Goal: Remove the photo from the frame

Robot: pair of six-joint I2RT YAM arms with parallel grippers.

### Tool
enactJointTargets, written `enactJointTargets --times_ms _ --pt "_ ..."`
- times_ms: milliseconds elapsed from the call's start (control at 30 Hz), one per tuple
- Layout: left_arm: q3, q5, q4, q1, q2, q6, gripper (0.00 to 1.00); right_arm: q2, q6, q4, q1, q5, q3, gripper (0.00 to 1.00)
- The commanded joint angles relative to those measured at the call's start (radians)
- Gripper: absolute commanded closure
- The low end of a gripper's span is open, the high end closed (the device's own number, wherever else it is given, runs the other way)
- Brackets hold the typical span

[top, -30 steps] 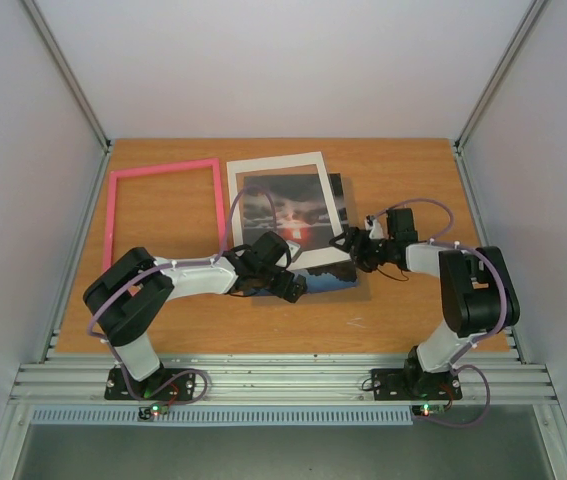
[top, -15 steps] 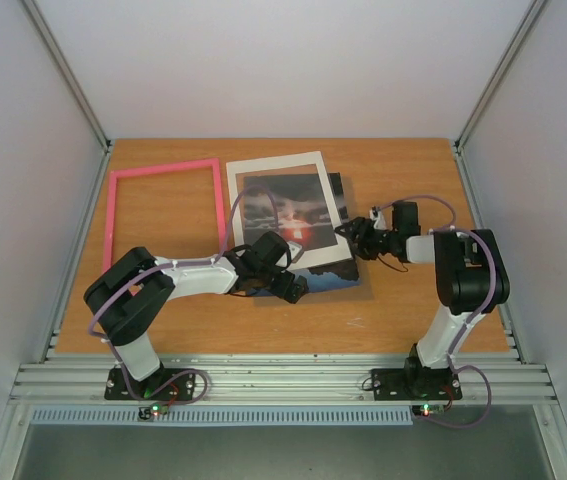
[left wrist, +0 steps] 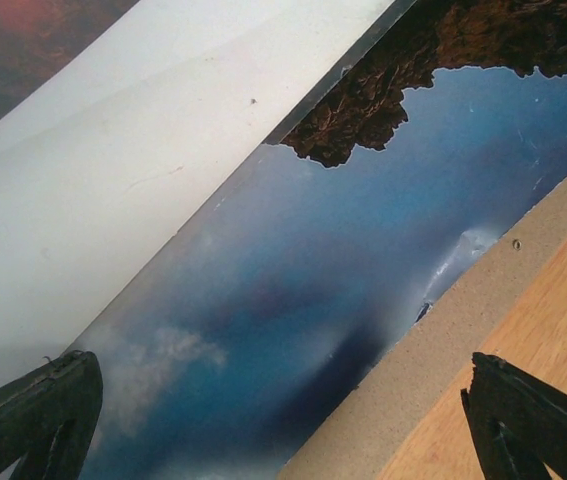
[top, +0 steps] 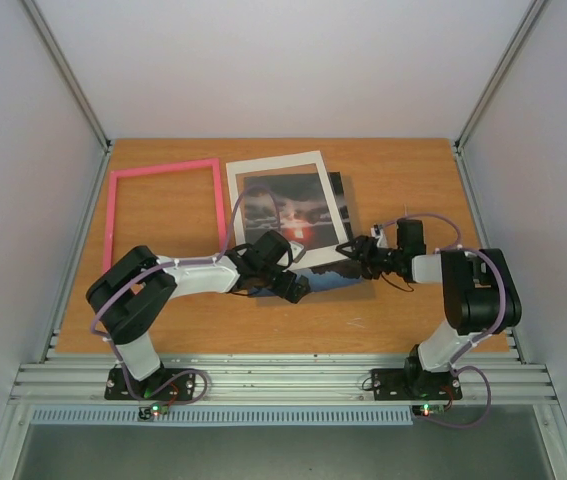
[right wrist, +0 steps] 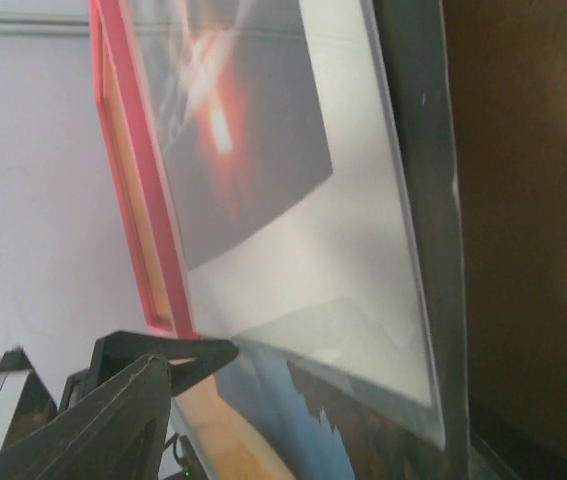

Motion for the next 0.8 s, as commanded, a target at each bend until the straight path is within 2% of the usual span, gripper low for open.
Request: enactJointTargets --times_ms 0,233,300,367,567,700,767 --pt "-0.020 0.053 -0.088 -0.006 0.063 -0.025 0.01 -0.077 -0.036 -0.039 -0.006 -0.036 -0.039 0.38" --pt "-0.018 0.052 -0.089 -0.006 0.050 -0.029 0.01 -0.114 -0.059 -0.070 -0.006 -0.027 -0.069 0.49" --pt "-0.021 0.044 -0.088 -0.006 0.043 -0.031 0.01 -0.121 -0.059 -0.075 -0.007 -0.022 -0.074 0.56" --pt "-0.026 0.035 -0.087 -0.006 0.034 -0.036 0.01 -0.138 -0.061 -0.083 -0.006 -0.015 -0.080 0.67" --pt "-0.028 0.002 -0.091 -0.003 0.012 -0.042 0.01 -0.198 -0.090 -0.157 -0.006 0.007 -0.082 0.89" --pt "-0.029 -0.005 -0.088 0.004 0.000 -0.052 0.01 -0.240 -0.111 -0.213 -0.005 0.011 -0.083 0.98" --pt "-0.032 -0.009 -0.089 0.008 -0.007 -0.059 0.01 -0.268 -0.123 -0.255 -0.006 0.017 -0.083 0.99"
